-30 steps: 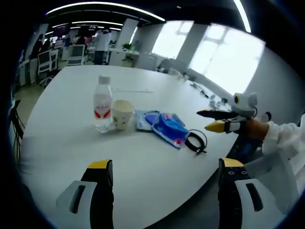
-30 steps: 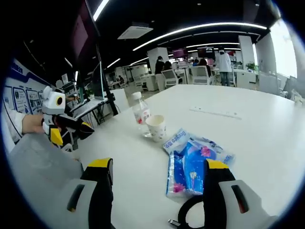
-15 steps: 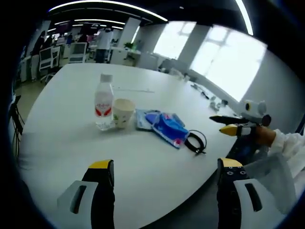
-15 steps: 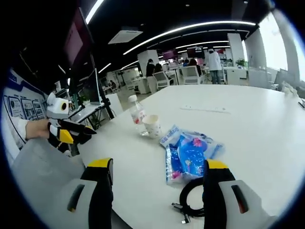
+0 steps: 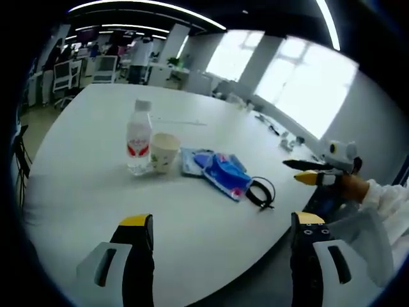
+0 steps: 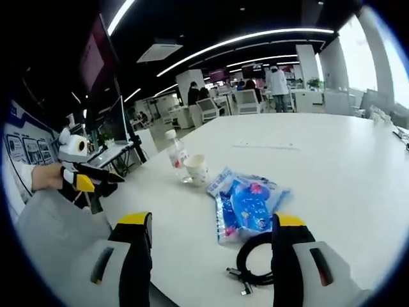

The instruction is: Arrange the tabletop items into an orderly group along one side of the table until the central work area is clear of visible clutter.

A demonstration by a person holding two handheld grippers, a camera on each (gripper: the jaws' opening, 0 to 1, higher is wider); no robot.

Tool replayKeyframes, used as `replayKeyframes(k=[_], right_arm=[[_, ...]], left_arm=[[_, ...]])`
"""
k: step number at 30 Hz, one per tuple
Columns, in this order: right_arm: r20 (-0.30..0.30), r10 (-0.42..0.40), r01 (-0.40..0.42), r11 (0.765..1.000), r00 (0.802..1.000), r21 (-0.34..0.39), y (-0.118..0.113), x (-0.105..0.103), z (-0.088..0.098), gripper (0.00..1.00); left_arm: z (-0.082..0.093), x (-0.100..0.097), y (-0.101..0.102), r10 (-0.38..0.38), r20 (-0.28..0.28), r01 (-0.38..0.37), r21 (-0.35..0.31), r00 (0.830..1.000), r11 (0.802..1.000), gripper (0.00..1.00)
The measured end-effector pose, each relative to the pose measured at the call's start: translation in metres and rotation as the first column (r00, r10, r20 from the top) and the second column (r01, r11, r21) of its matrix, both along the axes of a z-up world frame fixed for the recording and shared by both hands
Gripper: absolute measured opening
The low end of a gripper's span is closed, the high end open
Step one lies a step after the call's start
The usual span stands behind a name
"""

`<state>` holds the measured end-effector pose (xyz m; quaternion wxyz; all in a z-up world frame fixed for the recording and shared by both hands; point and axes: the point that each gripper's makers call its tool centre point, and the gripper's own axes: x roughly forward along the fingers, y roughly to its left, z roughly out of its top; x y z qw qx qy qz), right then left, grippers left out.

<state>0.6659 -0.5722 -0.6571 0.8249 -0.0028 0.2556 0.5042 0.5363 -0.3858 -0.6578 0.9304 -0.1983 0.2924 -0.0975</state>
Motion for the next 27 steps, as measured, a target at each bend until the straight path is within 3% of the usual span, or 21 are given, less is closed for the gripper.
replayKeyframes(k=[6, 10, 17, 22, 27], right_arm=[[0.005, -0.021, 0.021, 1.000, 1.000, -0.008, -0.005, -0.005, 0.004, 0.74], [0.017, -0.060, 0.060, 0.998, 0.998, -0.010, -0.015, -0.001, 0.008, 0.74], [0.033, -0.108, 0.108, 0.994, 0.994, -0.013, -0.025, -0.004, 0.011, 0.73], [0.043, -0.114, 0.115, 0.993, 0.993, -0.011, -0.029, -0.006, 0.013, 0.72], [0.036, -0.119, 0.120, 0.992, 0.992, -0.035, -0.040, 0.006, 0.000, 0.71]], left_arm=[[0.009, 0.001, 0.001, 0.002, 0.023, -0.001, -0.062, 1.000, 0.998, 0.84], [0.016, 0.005, -0.001, -0.049, 0.016, 0.050, -0.022, 0.999, 0.999, 0.84], [0.038, 0.026, -0.009, -0.122, 0.051, 0.122, 0.012, 0.991, 0.993, 0.83], [0.039, 0.032, -0.015, -0.140, 0.051, 0.138, 0.030, 0.989, 0.990, 0.82], [0.032, 0.034, -0.024, -0.154, 0.034, 0.153, 0.027, 0.988, 0.988, 0.82]])
